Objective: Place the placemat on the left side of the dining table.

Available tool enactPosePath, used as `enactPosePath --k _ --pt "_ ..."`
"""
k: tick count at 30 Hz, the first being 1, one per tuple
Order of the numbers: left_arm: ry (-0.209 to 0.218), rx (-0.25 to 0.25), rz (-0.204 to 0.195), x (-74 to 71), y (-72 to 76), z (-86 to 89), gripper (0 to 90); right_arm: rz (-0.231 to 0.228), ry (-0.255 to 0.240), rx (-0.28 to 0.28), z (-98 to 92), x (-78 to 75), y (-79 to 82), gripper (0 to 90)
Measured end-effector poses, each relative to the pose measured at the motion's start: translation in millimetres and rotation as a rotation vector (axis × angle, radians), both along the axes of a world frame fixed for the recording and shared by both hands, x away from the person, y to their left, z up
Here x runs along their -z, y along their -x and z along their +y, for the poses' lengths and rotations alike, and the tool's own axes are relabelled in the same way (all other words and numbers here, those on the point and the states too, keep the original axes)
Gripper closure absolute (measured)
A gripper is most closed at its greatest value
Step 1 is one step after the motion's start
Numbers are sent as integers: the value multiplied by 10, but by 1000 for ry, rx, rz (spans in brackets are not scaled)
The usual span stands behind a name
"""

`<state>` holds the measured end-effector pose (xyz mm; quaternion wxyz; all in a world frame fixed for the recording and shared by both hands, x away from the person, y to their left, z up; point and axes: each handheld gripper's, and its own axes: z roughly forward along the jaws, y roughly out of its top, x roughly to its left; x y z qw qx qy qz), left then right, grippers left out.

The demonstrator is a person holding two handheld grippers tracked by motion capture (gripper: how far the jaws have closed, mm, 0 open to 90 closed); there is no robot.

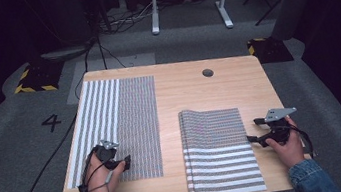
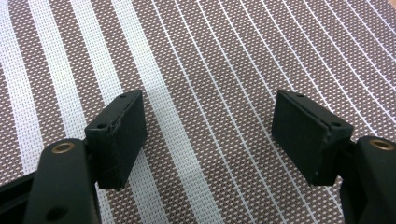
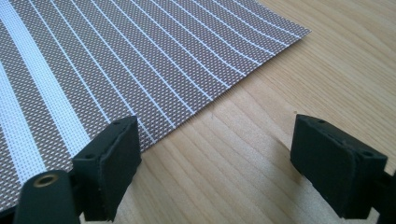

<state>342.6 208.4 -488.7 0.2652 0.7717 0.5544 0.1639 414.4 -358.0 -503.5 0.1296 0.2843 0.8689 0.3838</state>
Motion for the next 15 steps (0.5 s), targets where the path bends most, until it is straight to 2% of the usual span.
enactPosePath --k 3,5,8,11,15 --pt "15 6 -26 -10 11 -51 271 0 0 0 0 0 0 163" --pt "-3 29 -34 -50 36 -100 280 1 0 1 1 0 1 163" --pt "-5 64 -50 -123 100 -189 282 1 0 1 1 0 1 163" --pt "14 102 -58 -195 188 -290 281 0 0 0 0 0 0 163" --pt "36 149 -87 -293 297 -439 281 0 0 0 0 0 1 163"
